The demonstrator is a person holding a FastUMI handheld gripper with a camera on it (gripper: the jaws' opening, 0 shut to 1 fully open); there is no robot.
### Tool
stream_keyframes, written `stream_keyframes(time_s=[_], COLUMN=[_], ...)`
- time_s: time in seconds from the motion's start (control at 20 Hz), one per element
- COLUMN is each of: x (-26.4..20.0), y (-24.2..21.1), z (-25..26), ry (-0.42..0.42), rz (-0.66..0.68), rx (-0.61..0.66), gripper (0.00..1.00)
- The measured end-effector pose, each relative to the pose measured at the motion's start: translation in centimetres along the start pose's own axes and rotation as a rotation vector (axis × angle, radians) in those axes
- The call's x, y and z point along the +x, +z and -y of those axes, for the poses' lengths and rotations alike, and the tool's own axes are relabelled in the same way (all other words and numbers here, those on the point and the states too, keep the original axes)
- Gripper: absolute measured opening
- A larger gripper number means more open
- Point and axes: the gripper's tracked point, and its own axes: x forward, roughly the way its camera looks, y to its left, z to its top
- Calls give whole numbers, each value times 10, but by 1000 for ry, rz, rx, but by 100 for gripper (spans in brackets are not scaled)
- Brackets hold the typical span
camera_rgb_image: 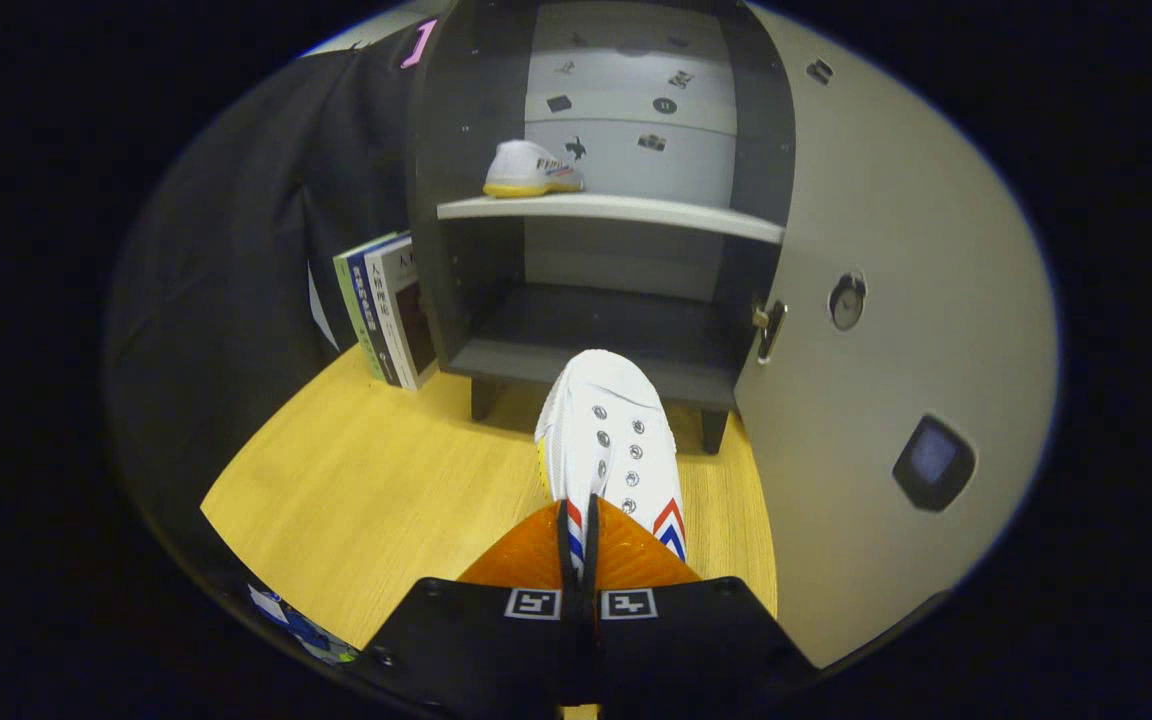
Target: Open the shoe cabinet door, grab the shoes and put them into the shoe cabinet, then close the shoe cabinet door.
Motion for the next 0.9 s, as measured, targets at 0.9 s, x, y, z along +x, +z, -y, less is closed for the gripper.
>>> stream_keyframes(time_s=[0.9], x=[51], y=[232], z=[21], ry=[-21], rz=[245], rx=[-35], gripper=[0])
